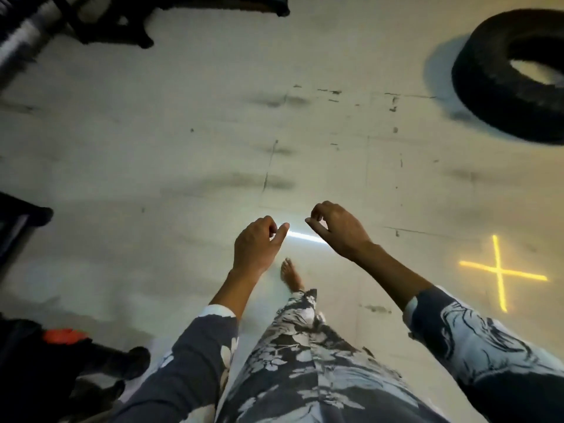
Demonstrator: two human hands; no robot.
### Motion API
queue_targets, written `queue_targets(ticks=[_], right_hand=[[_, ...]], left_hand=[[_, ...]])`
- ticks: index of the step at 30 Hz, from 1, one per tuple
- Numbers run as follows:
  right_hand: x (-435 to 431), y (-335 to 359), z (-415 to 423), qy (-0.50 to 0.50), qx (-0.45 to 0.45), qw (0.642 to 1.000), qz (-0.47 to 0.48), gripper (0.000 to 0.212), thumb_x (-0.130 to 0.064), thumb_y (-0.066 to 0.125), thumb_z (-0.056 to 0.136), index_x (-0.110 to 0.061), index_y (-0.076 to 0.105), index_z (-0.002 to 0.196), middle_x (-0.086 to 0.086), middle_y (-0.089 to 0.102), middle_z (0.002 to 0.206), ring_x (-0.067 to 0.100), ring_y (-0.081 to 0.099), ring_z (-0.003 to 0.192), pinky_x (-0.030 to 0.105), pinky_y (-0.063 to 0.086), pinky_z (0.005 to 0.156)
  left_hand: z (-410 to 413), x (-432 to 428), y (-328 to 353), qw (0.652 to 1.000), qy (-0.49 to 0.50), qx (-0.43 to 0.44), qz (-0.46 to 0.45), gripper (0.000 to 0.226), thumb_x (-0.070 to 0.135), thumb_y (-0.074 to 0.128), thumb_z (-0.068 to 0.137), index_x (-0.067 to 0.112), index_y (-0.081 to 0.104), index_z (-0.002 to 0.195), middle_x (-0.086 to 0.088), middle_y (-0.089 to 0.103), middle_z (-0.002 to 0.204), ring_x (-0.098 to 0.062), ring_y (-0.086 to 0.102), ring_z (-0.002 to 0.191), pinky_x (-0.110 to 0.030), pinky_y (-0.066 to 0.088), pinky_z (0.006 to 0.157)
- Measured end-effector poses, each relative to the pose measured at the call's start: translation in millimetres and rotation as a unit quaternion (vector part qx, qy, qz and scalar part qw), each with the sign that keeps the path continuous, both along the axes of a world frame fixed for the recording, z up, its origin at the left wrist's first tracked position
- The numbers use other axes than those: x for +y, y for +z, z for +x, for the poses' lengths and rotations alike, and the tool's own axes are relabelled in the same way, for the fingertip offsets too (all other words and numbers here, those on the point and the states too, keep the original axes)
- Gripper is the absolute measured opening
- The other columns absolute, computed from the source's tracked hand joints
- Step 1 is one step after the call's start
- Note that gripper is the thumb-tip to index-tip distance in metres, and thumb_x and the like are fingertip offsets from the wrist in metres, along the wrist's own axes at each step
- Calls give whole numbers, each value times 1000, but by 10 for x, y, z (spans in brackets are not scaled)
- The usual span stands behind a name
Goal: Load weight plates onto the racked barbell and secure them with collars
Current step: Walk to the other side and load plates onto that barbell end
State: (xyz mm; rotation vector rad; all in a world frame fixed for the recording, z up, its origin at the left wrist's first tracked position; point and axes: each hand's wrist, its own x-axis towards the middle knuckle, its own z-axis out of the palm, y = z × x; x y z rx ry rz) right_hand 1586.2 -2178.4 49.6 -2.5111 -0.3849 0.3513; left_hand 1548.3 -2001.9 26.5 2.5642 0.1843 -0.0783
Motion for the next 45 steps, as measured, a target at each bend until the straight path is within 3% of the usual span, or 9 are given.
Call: queue_targets(ticks=[4,13,18,26,36,42,45], right_hand=[[450,-37,1221,45,-5,999,-12,29,-34,45,94,-9,58,96,8,60,100,23,55,94,30,38,71],[1653,204,3818,115,6,993,9,26,-32,46,94,-9,57,92,7,61,95,23,55,89,34,42,73],[2469,76,5267,180,0,984,14,28,-33,45,94,-8,59,93,10,61,97,26,55,91,35,41,75],[3887,191,7529,278,13,960,8,30,-36,43,95,-10,57,94,8,61,99,24,53,95,35,42,78],[6063,240,9673,400,-32,916,7,30,-37,42,95,-10,56,94,9,60,102,25,54,97,33,41,78],[7530,481,10710,410,-26,911,19,29,-35,44,94,-10,56,89,9,60,98,25,53,95,33,40,75],[8189,555,11114,420,-21,906,41,27,-36,44,94,-12,55,87,8,60,96,24,53,93,34,42,76]], left_hand=[[1094,408,-107,998,58,-5,-14,34,43,50,92,15,50,73,1,55,69,-18,52,63,-23,36,56],[3492,1527,193,990,142,1,-22,31,42,51,91,17,47,73,1,55,70,-14,48,64,-17,26,48],[4843,2309,219,980,198,-12,3,33,44,51,91,14,53,76,-4,62,75,-16,51,67,-23,35,60],[6712,3452,372,955,295,26,29,36,45,49,92,12,55,78,-9,69,81,-26,62,75,-22,35,63],[8602,5274,343,909,416,-11,15,37,43,49,92,8,58,83,-9,69,83,-15,50,68,-22,32,63],[9645,6680,529,893,450,-7,8,35,44,48,92,13,54,77,-8,69,81,-21,57,71,-23,35,64],[10038,7306,633,882,471,-13,5,37,44,49,92,14,49,69,-4,59,68,-25,60,70,-24,36,62]])
